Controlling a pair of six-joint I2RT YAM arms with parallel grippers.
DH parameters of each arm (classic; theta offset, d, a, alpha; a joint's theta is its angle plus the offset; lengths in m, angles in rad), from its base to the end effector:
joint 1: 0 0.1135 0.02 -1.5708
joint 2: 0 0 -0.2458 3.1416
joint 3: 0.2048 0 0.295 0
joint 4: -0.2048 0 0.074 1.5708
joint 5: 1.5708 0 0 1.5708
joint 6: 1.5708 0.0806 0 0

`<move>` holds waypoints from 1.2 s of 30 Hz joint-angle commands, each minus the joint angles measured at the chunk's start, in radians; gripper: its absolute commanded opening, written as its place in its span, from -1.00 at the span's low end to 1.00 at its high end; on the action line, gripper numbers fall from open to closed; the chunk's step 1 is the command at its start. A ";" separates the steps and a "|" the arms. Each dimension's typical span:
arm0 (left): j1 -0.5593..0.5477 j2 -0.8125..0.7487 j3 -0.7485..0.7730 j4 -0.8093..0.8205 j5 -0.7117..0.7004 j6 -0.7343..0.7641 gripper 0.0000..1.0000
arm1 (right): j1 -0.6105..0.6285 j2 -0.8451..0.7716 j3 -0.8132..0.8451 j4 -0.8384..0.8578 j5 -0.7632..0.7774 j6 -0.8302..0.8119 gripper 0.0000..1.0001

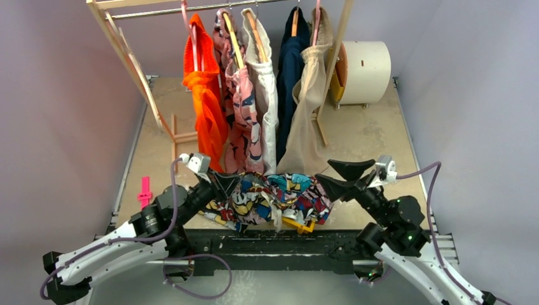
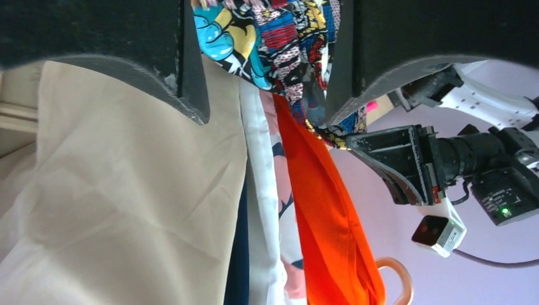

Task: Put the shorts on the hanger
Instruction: Adjust the shorts at the center of the board.

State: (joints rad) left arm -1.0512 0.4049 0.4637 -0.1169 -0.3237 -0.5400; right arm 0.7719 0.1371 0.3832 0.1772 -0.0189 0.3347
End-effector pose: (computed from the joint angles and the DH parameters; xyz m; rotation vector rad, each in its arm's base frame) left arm 0.1360 -0.1861 0.2785 0.1758 1.7046 -0.9479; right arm 0.1300 0.1287 0.3391 -0.2782 1.1711 0.9883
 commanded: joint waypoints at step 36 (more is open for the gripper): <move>0.003 0.008 0.203 -0.160 -0.038 0.135 -1.00 | 0.000 0.747 0.474 -0.729 -0.034 0.259 0.32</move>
State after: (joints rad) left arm -1.0512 0.4099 0.6380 -0.3164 -0.3458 -0.4259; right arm 0.7715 0.8791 0.8116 -0.4896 0.0074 0.6212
